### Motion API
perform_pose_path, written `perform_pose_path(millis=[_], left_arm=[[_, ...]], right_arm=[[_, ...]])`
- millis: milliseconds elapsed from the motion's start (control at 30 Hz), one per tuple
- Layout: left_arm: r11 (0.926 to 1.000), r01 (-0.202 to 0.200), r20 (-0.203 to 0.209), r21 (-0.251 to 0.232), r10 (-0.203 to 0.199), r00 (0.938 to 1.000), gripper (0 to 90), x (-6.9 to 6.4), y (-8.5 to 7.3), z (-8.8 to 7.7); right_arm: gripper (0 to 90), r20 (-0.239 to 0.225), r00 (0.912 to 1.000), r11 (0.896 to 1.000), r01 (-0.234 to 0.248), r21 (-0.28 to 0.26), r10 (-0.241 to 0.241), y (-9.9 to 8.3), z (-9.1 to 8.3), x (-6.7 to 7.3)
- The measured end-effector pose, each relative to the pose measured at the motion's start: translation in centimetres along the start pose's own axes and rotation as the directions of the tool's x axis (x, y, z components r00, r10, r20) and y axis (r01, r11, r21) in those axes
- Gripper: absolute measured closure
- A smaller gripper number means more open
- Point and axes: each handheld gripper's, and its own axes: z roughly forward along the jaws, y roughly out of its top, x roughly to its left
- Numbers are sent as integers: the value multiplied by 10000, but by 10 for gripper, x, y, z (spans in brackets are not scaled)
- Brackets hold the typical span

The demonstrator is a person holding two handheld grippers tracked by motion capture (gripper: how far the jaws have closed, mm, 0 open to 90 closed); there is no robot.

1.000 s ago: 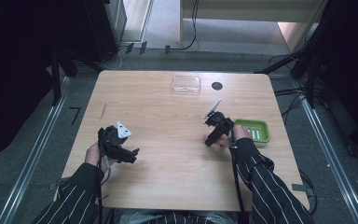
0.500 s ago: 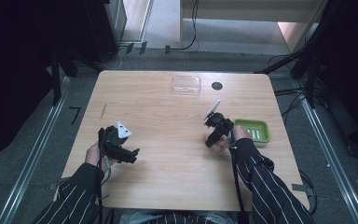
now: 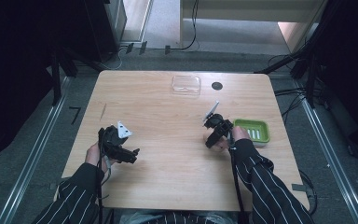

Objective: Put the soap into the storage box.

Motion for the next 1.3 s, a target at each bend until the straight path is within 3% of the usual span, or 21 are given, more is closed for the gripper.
perform_pose_path(millis=[433,1300], left_arm=[[10000,-11,-13,-19,11,10000,0,0,0,0],[10000,-12,-23,-72,12,10000,0,0,0,-1]], right_arm=[[328,244,9996,9998,177,-114,-174,-1,-1,2],[329,483,9970,9974,617,-361,-599,-6,-23,6]])
